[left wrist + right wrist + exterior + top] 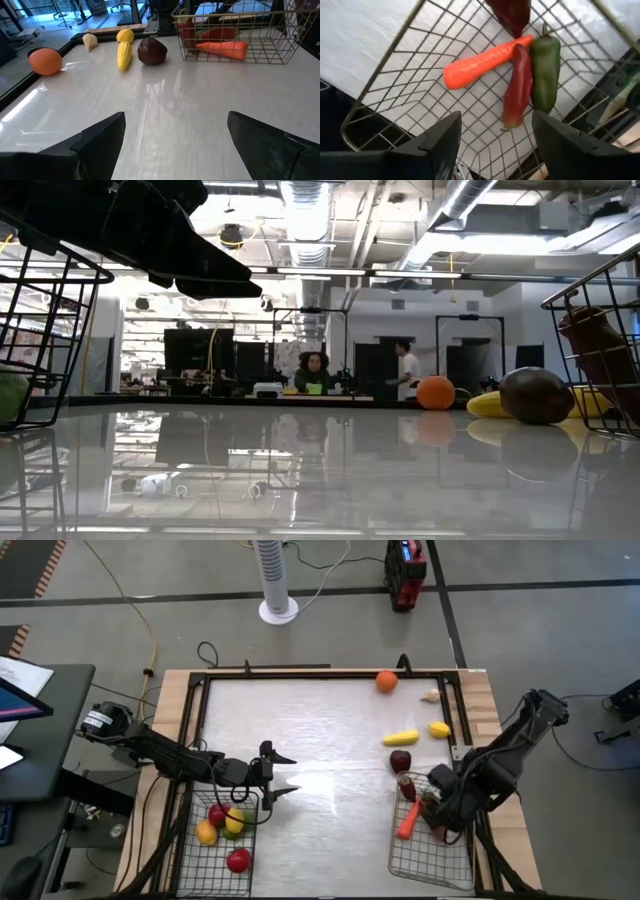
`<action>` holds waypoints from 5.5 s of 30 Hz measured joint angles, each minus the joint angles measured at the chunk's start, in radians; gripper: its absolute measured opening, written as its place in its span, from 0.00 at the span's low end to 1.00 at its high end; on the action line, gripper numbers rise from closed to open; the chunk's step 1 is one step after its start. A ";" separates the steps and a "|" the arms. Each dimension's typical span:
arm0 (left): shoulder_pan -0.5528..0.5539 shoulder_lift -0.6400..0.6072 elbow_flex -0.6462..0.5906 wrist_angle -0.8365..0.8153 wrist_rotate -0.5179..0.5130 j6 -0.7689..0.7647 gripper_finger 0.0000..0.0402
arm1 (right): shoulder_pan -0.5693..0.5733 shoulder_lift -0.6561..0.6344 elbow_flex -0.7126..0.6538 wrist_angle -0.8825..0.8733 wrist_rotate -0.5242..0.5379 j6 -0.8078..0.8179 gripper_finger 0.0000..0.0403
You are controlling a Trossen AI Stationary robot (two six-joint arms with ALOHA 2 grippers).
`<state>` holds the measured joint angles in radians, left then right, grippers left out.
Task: Sort produce into baskets
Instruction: Put the yellow corn into the gold wire basket, then put the red apple into the black wire basket
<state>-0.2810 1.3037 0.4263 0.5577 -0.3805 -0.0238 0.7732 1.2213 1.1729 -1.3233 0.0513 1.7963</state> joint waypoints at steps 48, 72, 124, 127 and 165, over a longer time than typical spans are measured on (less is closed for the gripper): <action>0.005 0.000 0.000 -0.008 0.001 0.034 0.85 | -0.933 0.672 0.142 -0.042 0.256 -1.511 0.67; 0.009 0.000 0.000 -0.015 0.001 0.037 0.85 | -1.019 0.828 0.158 -0.051 0.210 -1.697 0.32; 0.008 0.000 0.000 -0.023 0.010 -0.015 0.85 | -0.287 0.399 0.584 -0.248 0.104 -0.774 0.30; 0.008 0.000 0.000 -0.023 0.010 -0.018 0.85 | -0.242 0.381 0.477 -0.248 0.086 -0.666 0.30; 0.009 0.000 0.000 -0.017 0.007 -0.022 0.85 | -0.421 0.270 0.330 -0.237 0.083 -0.674 0.65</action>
<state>-0.2722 1.3033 0.4267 0.5411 -0.3737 -0.0460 0.3526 1.4910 1.5028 -1.5600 0.1344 1.1219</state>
